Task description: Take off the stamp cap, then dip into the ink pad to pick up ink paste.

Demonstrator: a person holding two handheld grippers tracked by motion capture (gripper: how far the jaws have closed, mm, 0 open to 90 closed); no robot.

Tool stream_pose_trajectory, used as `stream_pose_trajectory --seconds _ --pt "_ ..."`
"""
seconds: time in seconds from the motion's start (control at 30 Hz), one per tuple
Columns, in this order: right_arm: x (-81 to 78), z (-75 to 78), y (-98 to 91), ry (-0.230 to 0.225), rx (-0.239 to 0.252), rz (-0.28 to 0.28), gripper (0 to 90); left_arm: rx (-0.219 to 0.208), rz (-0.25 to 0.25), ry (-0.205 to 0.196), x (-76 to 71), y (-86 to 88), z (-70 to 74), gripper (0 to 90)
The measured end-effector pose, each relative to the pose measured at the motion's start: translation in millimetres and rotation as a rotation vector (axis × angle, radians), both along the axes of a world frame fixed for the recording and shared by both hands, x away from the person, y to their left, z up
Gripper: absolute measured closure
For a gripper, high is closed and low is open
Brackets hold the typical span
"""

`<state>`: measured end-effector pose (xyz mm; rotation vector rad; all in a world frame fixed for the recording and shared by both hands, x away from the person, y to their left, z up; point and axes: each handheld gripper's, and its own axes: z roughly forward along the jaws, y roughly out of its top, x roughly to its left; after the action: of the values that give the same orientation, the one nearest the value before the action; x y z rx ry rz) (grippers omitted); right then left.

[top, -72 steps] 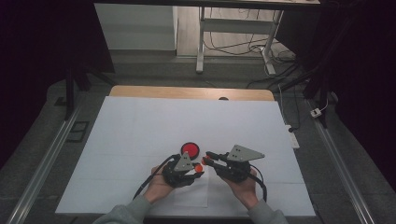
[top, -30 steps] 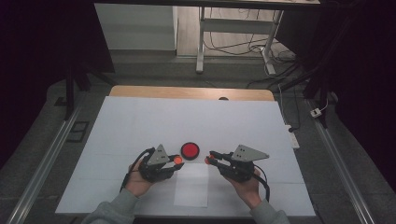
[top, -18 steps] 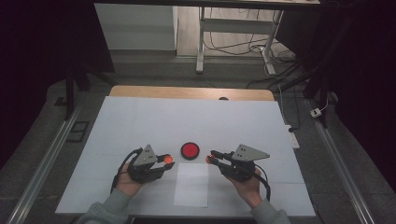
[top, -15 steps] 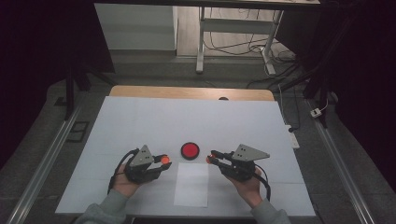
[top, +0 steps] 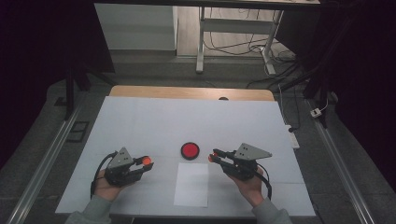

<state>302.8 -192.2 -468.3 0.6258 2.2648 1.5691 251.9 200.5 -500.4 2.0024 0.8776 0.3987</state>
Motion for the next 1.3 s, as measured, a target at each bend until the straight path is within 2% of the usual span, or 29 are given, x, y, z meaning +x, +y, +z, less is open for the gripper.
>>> stream_pose_trajectory --seconds 0.43,1.3 --pt "2.6 1.3 -6.8 -0.003 0.007 -0.020 72.8 -0.008 0.013 0.017 -6.9 8.6 -6.1 64.7" --pt "3.6 1.2 -6.2 -0.005 0.011 -0.025 72.8 -0.008 0.019 0.020 -4.3 8.5 -7.0 64.7"
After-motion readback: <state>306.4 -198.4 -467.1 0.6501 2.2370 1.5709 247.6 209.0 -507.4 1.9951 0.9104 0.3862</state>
